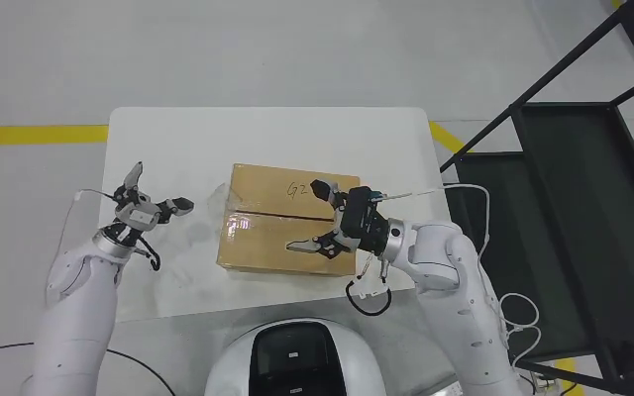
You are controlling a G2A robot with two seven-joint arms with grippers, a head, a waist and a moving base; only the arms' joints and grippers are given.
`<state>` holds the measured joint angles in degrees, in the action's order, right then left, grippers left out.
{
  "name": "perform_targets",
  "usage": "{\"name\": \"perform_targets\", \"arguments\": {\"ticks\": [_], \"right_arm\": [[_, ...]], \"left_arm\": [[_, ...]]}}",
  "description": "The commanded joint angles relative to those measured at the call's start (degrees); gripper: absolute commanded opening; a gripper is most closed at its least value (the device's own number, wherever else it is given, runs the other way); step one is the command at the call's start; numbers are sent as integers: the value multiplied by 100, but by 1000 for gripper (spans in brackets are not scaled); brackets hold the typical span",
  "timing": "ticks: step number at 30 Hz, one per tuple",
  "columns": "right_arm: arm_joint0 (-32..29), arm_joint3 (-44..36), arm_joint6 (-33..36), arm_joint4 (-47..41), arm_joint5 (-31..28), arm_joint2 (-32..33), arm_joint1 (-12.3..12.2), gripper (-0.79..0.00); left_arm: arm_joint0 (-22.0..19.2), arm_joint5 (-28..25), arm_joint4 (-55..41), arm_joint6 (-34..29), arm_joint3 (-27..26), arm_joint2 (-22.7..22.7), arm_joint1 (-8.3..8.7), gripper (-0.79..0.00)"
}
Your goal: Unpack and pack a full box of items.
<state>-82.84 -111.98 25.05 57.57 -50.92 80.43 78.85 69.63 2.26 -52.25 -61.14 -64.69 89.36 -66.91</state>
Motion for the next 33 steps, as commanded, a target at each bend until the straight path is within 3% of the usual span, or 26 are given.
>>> {"name": "perform_targets", "arguments": {"ticks": [1, 6, 10, 22, 27, 33], "right_arm": [[0, 0, 0, 0, 0, 0, 0, 0], [0, 0, 0, 0, 0, 0, 0, 0], [0, 0, 0, 0, 0, 0, 0, 0], [0, 0, 0, 0, 0, 0, 0, 0], [0, 0, 0, 0, 0, 0, 0, 0], [0, 0, 0, 0, 0, 0, 0, 0]], "left_arm": [[123, 234, -112, 190, -147, -33, -9, 0], [443, 991, -465, 659, -427, -32, -12, 0], [666, 1072, -619, 756, -585, -33, -18, 0], [678, 1039, -644, 731, -598, -62, -25, 0], [672, 1296, -1092, 1484, -751, -282, -112, 0], [592, 1195, -1152, 2150, -780, -480, -176, 0]]}}
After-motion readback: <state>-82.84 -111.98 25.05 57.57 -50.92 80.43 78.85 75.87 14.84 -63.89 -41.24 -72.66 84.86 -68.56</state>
